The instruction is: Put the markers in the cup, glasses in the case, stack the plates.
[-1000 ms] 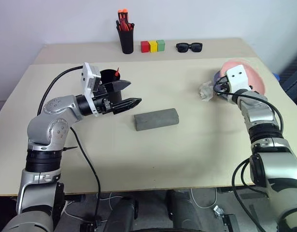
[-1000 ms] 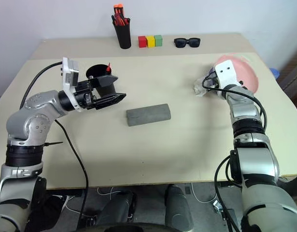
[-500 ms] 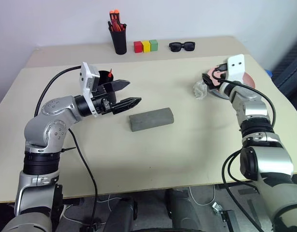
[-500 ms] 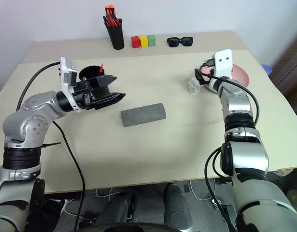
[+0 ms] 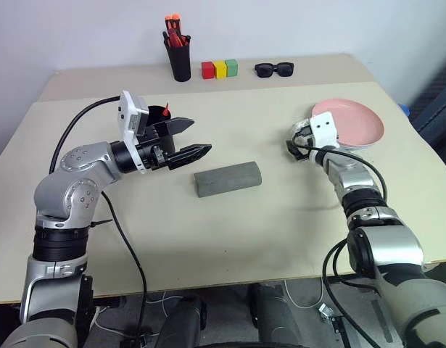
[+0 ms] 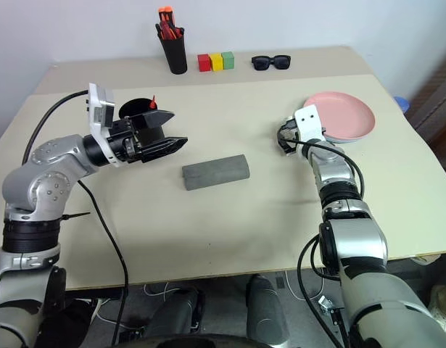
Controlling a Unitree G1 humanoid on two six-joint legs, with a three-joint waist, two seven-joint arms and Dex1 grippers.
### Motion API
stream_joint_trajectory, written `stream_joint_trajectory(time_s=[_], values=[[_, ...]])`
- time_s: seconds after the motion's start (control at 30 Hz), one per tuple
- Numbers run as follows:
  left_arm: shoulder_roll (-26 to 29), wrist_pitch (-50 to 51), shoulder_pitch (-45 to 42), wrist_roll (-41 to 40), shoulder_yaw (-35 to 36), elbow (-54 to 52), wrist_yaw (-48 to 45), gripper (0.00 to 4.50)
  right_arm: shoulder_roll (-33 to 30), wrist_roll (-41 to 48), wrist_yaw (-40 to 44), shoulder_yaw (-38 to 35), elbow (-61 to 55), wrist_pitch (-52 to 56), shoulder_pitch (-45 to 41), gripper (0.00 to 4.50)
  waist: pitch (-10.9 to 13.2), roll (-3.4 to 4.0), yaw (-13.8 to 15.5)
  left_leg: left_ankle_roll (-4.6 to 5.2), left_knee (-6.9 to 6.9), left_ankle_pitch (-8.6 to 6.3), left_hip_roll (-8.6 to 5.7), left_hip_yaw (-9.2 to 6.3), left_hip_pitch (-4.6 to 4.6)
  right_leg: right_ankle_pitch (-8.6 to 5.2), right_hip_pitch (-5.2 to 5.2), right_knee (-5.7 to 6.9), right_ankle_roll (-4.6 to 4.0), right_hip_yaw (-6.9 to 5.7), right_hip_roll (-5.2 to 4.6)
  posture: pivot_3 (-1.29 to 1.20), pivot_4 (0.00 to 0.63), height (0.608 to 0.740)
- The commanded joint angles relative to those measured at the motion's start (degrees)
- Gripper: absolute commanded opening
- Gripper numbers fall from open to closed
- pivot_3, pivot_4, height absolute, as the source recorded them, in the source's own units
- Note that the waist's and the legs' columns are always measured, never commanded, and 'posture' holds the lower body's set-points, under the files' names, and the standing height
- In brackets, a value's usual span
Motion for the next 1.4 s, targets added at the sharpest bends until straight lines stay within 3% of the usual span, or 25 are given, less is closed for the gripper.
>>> stream_joint_trajectory(time_s=[0.03, 0.2, 0.23, 0.4, 0.67, 0.8, 0.93, 1.0, 1.1, 1.2, 1.3, 1.4], values=[[0.97, -0.12, 0.11, -1.04, 1.84, -2.58, 0.46, 4.50, 0.07, -1.09, -0.14, 0.50, 2.05, -2.25, -2.67, 3.07, 0.00, 0.00, 0.01, 0.00, 0.00, 0.00, 0.00, 0.00, 0.00, 0.00, 0.00, 0.00, 0.00, 0.00, 0.00, 0.00, 0.150, 0.740], [1.21, 0.15, 0.28, -1.32, 1.94, -2.70, 0.96, 4.50, 0.13, -0.93, -2.08, -0.41, 4.58, -2.74, -4.33, 0.42, 0.00, 0.00, 0.01, -0.02, 0.00, 0.01, 0.00, 0.00, 0.00, 0.01, 0.00, 0.00, -0.01, 0.01, 0.00, 0.00, 0.150, 0.740], [1.25, 0.23, 0.28, -1.36, 1.95, -2.68, 1.03, 4.50, 0.10, -0.90, -2.41, -0.50, 4.83, -2.90, -4.52, 0.07, 0.00, 0.00, 0.02, -0.02, 0.00, 0.01, 0.00, 0.00, 0.00, 0.01, 0.00, 0.00, -0.01, 0.00, 0.00, 0.00, 0.150, 0.740], [1.27, 0.12, 0.11, -1.29, 1.77, -2.65, 1.19, 4.50, -0.40, 1.60, -0.51, -2.81, 3.50, -4.08, -5.63, 0.07, 0.00, 0.00, 0.02, -0.03, 0.00, 0.01, 0.00, 0.00, 0.00, 0.01, 0.00, 0.00, -0.01, 0.01, 0.00, 0.00, 0.150, 0.740], [0.21, 0.11, -0.50, -1.55, 1.13, -2.61, 1.85, 4.50, -7.30, 3.12, -6.06, -7.57, 5.00, -4.70, -8.50, 0.07, 0.01, 0.02, 0.15, -0.02, -0.01, 0.01, -0.01, 0.00, -0.02, 0.01, 0.00, -0.01, -0.01, 0.00, 0.00, 0.00, 0.150, 0.740], [0.11, 0.18, -0.50, -1.53, 1.03, -2.68, 2.09, 4.50, -8.51, 2.33, -6.58, -7.58, 6.84, -3.58, -8.03, 1.43, 0.00, 0.00, -0.10, -0.02, -0.10, 0.01, 0.01, 0.03, 0.06, 0.00, 0.03, -0.02, -0.01, 0.01, 0.00, 0.00, 0.150, 0.740], [0.42, 0.37, 0.17, -1.77, 1.36, -2.97, 2.16, 4.50, -8.20, 1.57, -6.52, -6.67, 6.72, -4.08, -8.05, 3.57, 0.01, 0.01, -0.55, -0.05, -0.20, 0.04, 0.01, 0.06, 0.08, 0.00, 0.00, -0.03, -0.01, 0.06, 0.00, 0.00, 0.150, 0.740], [0.28, 0.26, 0.46, -1.71, 1.42, -3.15, 2.46, 4.50, -8.75, 0.89, -8.20, -6.32, 6.54, -4.59, -7.81, 4.44, 0.01, 0.01, -0.63, -0.06, -0.22, 0.04, 0.01, 0.06, 0.08, 0.00, 0.00, -0.05, -0.01, 0.07, 0.00, 0.00, 0.150, 0.740], [0.35, 0.18, 1.10, -1.89, 1.96, -3.54, 2.86, 4.50, -9.75, 2.38, -8.72, -7.95, 3.74, -7.45, -7.40, 4.44, 0.01, 0.01, -0.64, -0.06, -0.24, 0.04, 0.01, 0.06, 0.07, 0.00, 0.00, -0.07, -0.01, 0.07, 0.00, 0.00, 0.150, 0.740], [1.06, -2.62, 3.44, 0.53, 1.70, -4.67, 2.97, 4.50, -8.20, 9.85, 3.45, -11.12, -6.22, -8.31, -4.44, 4.44, 0.01, 0.02, -0.84, -0.06, -0.27, 0.04, 0.01, 0.07, 0.09, 0.00, -0.01, -0.08, -0.01, 0.09, 0.00, 0.00, 0.150, 0.740], [1.63, -6.91, 6.94, 3.30, 1.32, -6.58, 2.38, 4.50, -6.20, 19.50, 15.50, -12.02, -24.34, -1.01, 2.85, 4.44, 0.01, 0.02, -1.12, -0.05, -0.35, 0.04, 0.03, 0.06, 0.11, 0.00, -0.01, -0.09, -0.01, 0.09, 0.01, 0.00, 0.150, 0.740], [1.81, -7.44, 11.45, 0.55, 3.32, -9.18, 0.41, 4.50, -7.60, 26.04, 24.64, -9.16, -45.43, 6.63, 12.83, 4.44, 0.00, 0.03, -0.80, -0.05, -0.38, 0.04, 0.05, 0.02, 0.10, 0.00, -0.05, -0.06, -0.01, 0.08, 0.02, 0.00, 0.150, 0.740]])
